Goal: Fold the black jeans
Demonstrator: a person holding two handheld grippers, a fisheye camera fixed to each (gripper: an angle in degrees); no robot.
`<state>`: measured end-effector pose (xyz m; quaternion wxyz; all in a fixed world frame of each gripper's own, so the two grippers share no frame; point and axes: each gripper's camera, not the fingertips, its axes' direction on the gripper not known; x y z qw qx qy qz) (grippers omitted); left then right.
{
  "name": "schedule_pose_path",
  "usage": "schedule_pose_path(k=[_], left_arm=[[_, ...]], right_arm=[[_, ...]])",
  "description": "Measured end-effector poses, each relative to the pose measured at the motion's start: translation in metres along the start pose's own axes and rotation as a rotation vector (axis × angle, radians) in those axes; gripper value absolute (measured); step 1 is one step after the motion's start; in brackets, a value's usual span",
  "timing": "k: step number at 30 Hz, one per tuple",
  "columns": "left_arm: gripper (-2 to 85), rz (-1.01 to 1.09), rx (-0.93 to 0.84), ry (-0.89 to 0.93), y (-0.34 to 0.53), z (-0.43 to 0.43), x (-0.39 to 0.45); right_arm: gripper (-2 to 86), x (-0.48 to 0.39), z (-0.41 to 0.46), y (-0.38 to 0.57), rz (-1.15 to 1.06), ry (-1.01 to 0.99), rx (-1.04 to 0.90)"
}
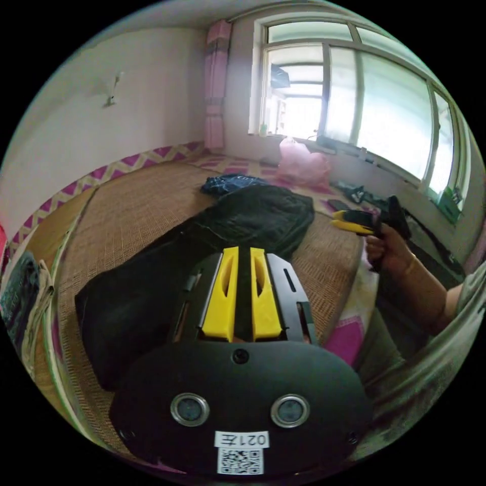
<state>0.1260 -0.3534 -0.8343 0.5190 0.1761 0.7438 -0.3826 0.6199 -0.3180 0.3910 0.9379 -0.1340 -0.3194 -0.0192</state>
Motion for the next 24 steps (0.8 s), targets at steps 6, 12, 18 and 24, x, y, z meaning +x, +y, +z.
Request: schedule_pose_path(k=[6, 12, 18, 24], left_arm=[[2.7, -0.121, -0.005, 0.06, 0.055, -0.051, -0.036], [3.9, -0.222, -0.048, -0.014, 0.104, -0.102, -0.073], [-0.2, -0.325, -0.044, 0.026, 0.145, -0.151, -0.117], [-0.9, -0.403, -0.034, 0.029, 0.174, -0.196, -0.167]], right_arm=[[13.7, 0.006, 0.071, -0.052, 0.205, 0.148, -0.032], [8.3, 0.012, 0.121, -0.075, 0.418, 0.084, 0.057], [3.5, -0.07, 0.135, -0.083, 0.255, 0.009, 0.113], [3.5, -0.383, 0.181, -0.032, -0.527, 0.129, 0.092]])
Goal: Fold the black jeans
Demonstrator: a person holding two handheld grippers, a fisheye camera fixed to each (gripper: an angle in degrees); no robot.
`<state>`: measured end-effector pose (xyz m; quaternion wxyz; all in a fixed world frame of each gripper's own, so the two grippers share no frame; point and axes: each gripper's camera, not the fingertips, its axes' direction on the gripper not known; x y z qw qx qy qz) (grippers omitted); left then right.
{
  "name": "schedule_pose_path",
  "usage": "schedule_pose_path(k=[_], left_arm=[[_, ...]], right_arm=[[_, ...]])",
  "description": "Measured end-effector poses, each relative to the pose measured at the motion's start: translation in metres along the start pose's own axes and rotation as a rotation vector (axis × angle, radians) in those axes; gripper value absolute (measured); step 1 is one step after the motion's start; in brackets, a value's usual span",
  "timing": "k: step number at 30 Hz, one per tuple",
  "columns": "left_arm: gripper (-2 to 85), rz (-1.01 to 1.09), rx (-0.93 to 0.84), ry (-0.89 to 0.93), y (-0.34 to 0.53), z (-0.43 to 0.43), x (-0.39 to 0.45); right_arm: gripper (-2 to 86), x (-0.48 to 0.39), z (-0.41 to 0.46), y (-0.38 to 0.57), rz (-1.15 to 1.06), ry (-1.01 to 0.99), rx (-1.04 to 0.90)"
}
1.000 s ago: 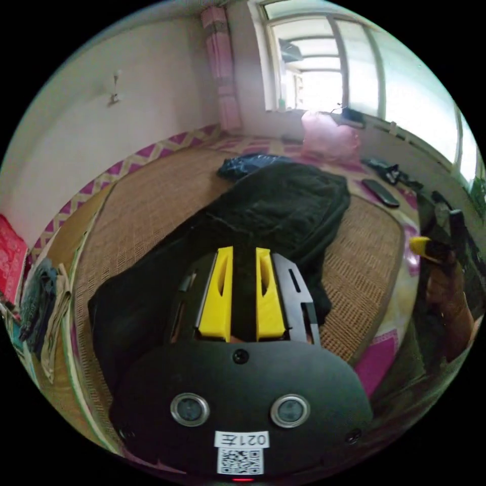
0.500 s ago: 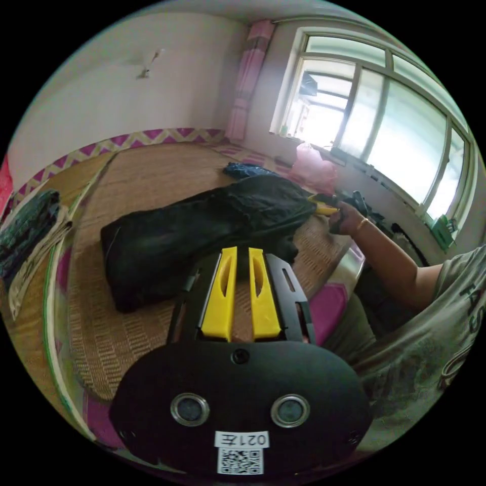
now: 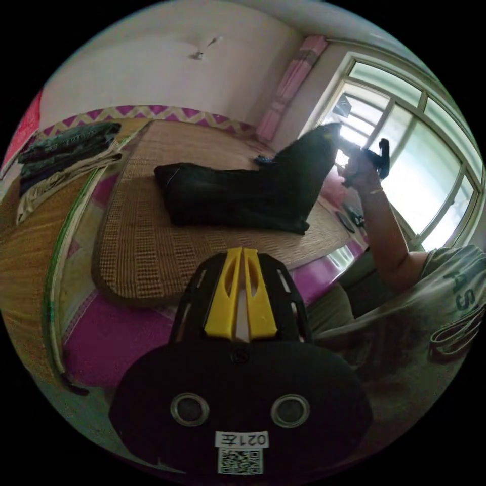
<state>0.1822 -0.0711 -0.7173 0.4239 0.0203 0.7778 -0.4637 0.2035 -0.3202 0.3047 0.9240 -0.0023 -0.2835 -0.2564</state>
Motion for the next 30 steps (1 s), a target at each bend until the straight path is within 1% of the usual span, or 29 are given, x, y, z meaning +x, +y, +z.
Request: schedule_pose_path(k=[2, 3, 5, 6, 8, 10, 12, 16, 19, 21, 24, 26, 27, 28, 29, 30], left_arm=[[-1.0, -0.04, 0.02, -0.009, 0.002, -0.019, -0.023], [-1.0, -0.05, 0.023, -0.011, 0.003, -0.024, -0.028], [-1.0, -0.101, 0.036, -0.011, 0.004, -0.043, -0.052], [-1.0, -0.111, 0.04, -0.009, 0.004, -0.048, -0.058], [-1.0, -0.14, 0.049, -0.004, 0.004, -0.068, -0.079], [-1.0, -0.156, 0.052, -0.011, 0.003, -0.083, -0.094], [-1.0, -0.166, 0.053, -0.018, -0.001, -0.098, -0.109], [-1.0, -0.163, 0.065, -0.004, -0.021, -0.123, -0.136], [-1.0, -0.144, 0.097, 0.021, -0.049, -0.134, -0.148], [-0.9, -0.106, 0.124, 0.039, -0.069, -0.14, -0.151], [-0.9, -0.066, 0.183, 0.063, -0.104, -0.152, -0.159], [-0.6, -0.083, 0.217, 0.058, -0.136, -0.16, -0.175], [-0.4, -0.09, 0.227, 0.051, -0.145, -0.163, -0.18], [0.0, -0.113, 0.248, 0.02, -0.162, -0.167, -0.192], [0.7, -0.129, 0.265, -0.008, -0.178, -0.171, -0.205], [2.2, -0.142, 0.272, -0.012, -0.186, -0.172, -0.213]], right_arm=[[3.4, -0.139, 0.029, 0.006, -0.296, 0.028, -0.011], [3.4, -0.172, 0.039, 0.012, -0.366, 0.034, -0.02], [3.4, -0.287, 0.088, 0.058, -0.613, 0.049, -0.065], [3.4, -0.311, 0.103, 0.074, -0.669, 0.054, -0.085], [3.5, -0.379, 0.171, 0.144, -0.853, 0.072, -0.212], [3.5, -0.402, 0.225, 0.194, -0.948, 0.106, -0.352], [3.6, -0.408, 0.237, 0.217, -0.968, 0.139, -0.291], [3.7, -0.431, 0.243, 0.219, -0.995, 0.193, -0.229], [4.1, -0.435, 0.281, 0.243, -1.057, 0.148, -0.348], [4.6, -0.43, 0.289, 0.249, -1.049, 0.144, -0.318], [6.0, -0.412, 0.298, 0.233, -0.979, 0.018, -0.439], [9.4, -0.385, 0.3, 0.215, -0.902, -0.193, -0.559], [9.6, -0.376, 0.301, 0.21, -0.873, -0.248, -0.587], [10.0, -0.358, 0.301, 0.2, -0.819, -0.351, -0.632], [9.2, -0.336, 0.299, 0.189, -0.769, -0.43, -0.652], [8.8, -0.323, 0.296, 0.183, -0.74, -0.454, -0.642]])
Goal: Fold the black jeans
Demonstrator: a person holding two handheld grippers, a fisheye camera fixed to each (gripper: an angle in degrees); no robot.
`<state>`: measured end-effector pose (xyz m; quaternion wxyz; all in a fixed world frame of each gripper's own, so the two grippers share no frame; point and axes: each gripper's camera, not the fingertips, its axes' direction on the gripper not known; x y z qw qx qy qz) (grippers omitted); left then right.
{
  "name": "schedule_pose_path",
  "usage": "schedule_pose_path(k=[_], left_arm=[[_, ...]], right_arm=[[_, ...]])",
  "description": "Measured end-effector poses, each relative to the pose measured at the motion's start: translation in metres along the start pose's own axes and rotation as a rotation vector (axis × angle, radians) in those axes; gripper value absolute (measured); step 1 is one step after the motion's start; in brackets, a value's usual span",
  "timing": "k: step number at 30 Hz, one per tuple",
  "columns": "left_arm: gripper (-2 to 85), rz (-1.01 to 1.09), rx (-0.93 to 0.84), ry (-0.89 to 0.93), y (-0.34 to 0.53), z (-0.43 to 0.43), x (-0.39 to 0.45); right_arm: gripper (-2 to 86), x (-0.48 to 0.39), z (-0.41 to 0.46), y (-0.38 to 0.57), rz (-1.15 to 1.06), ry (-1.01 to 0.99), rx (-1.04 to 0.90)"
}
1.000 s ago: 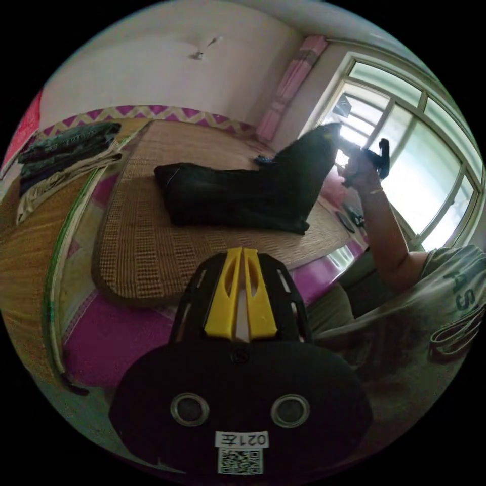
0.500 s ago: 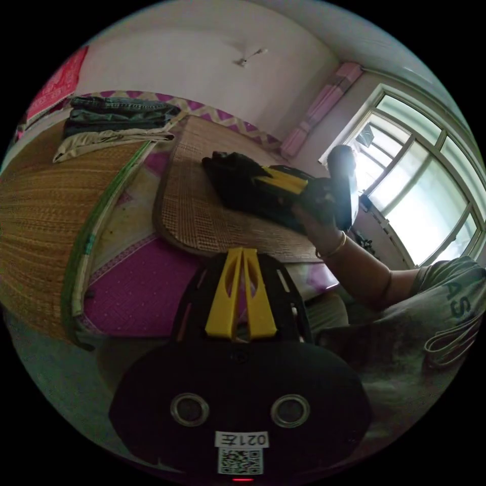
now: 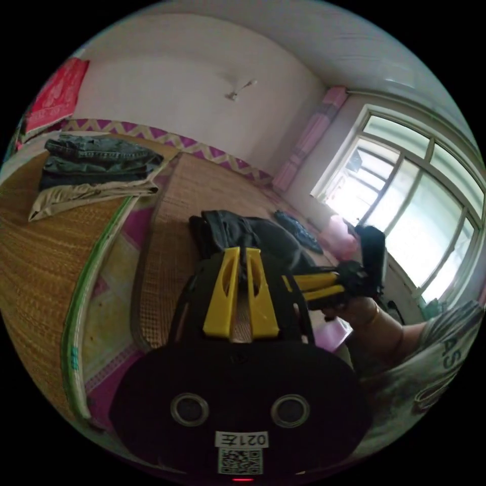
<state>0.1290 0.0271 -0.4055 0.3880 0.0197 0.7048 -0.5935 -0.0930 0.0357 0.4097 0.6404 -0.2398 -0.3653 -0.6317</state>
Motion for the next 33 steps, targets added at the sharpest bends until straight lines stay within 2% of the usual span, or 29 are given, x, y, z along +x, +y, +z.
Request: schedule_pose_path(k=[3, 5, 7, 9, 11, 14, 19, 21, 23, 24, 30, 33], left_arm=[[10.4, -0.084, -0.011, 0.028, -0.045, 0.012, -0.041], [15.7, -0.156, -0.102, 0.087, -0.076, 0.032, -0.076], [18.4, -0.224, -0.176, 0.105, -0.096, 0.047, -0.102], [19.4, -0.31, -0.238, 0.159, -0.109, 0.06, -0.128], [19.1, -0.386, -0.309, 0.247, -0.119, 0.076, -0.151], [18.5, -0.365, -0.324, 0.229, -0.139, 0.073, -0.159], [20.0, -0.317, -0.41, 0.211, -0.18, 0.073, -0.153], [18.8, -0.325, -0.481, 0.295, -0.189, 0.085, -0.151], [13.4, -0.308, -0.518, 0.184, -0.202, 0.089, -0.149], [12.3, -0.315, -0.524, 0.167, -0.204, 0.089, -0.151], [6.8, -0.434, -0.431, 0.278, -0.206, 0.074, -0.171], [6.3, -0.443, -0.356, 0.347, -0.22, 0.048, -0.164]], right_arm=[[9.0, 0.064, -0.042, 0.04, 0.16, 0.006, 0.138], [10.3, 0.13, -0.066, 0.072, 0.327, 0.127, 0.188], [11.2, 0.19, -0.075, 0.097, 0.465, 0.172, 0.188], [11.9, 0.257, -0.078, 0.124, 0.614, 0.137, 0.194], [13.5, 0.34, -0.064, 0.158, 0.751, -0.074, 0.182], [15.6, 0.407, -0.029, 0.186, 0.824, -0.399, 0.176], [15.3, 0.455, 0.003, 0.201, 0.842, -0.506, 0.133], [14.1, 0.466, 0.012, 0.207, 0.85, -0.553, 0.132], [12.9, 0.481, 0.033, 0.221, 0.894, -0.704, 0.159], [12.3, 0.483, 0.037, 0.225, 0.903, -0.719, 0.168], [6.7, 0.495, 0.044, 0.247, 0.906, -0.73, 0.263], [5.9, 0.485, 0.016, 0.223, 0.802, -0.666, 0.284]])
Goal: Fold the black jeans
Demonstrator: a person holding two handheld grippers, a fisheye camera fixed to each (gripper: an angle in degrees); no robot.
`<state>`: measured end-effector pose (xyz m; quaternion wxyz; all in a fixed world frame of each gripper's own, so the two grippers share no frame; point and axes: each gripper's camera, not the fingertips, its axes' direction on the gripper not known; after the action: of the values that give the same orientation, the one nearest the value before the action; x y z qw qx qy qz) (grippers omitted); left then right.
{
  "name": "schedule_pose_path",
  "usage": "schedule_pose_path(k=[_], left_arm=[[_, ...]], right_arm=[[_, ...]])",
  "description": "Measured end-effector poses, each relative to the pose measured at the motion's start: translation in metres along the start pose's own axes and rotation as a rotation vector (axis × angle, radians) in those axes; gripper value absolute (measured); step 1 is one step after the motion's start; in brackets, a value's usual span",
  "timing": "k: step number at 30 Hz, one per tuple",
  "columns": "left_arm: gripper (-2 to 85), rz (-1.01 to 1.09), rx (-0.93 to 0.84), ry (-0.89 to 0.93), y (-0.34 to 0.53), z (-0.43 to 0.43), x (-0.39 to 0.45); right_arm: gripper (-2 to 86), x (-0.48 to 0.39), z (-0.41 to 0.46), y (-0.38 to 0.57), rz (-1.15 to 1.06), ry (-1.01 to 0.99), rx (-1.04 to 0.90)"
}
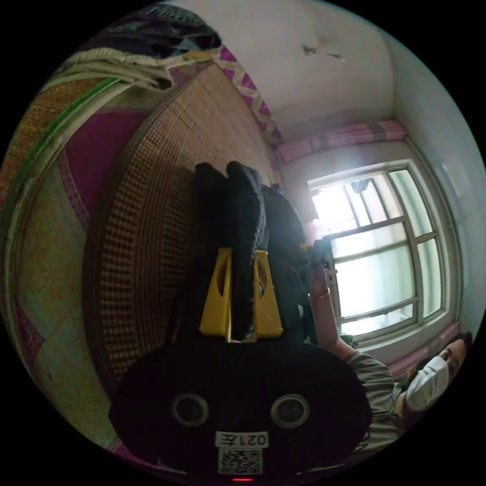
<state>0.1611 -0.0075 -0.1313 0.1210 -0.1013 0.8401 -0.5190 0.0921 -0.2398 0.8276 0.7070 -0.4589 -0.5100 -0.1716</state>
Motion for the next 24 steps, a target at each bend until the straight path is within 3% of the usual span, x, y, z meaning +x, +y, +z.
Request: schedule_pose_path(k=[3, 7, 14, 17, 20, 24], left_arm=[[6.3, 0.1, 0.072, 0.028, -0.006, -0.053, 0.04], [6.3, 0.221, 0.242, -0.041, -0.036, -0.173, 0.09], [7.0, 0.175, 0.544, -0.208, -0.101, -0.335, 0.097], [8.8, 0.04, 0.631, -0.269, -0.123, -0.353, 0.043], [11.7, -0.119, 0.545, -0.3, -0.13, -0.338, -0.032], [10.8, -0.033, 0.649, -0.189, -0.088, -0.333, -0.046]], right_arm=[[5.9, -0.068, 0.016, -0.027, -0.145, 0.086, -0.037], [6.0, -0.156, 0.072, -0.101, -0.306, 0.042, -0.076], [7.1, -0.3, 0.248, -0.268, -0.519, 0.029, -0.13], [8.1, -0.308, 0.323, -0.306, -0.469, 0.132, -0.103], [7.1, -0.28, 0.367, -0.305, -0.364, 0.295, -0.068], [6.8, -0.249, 0.369, -0.275, -0.375, 0.296, -0.086]])
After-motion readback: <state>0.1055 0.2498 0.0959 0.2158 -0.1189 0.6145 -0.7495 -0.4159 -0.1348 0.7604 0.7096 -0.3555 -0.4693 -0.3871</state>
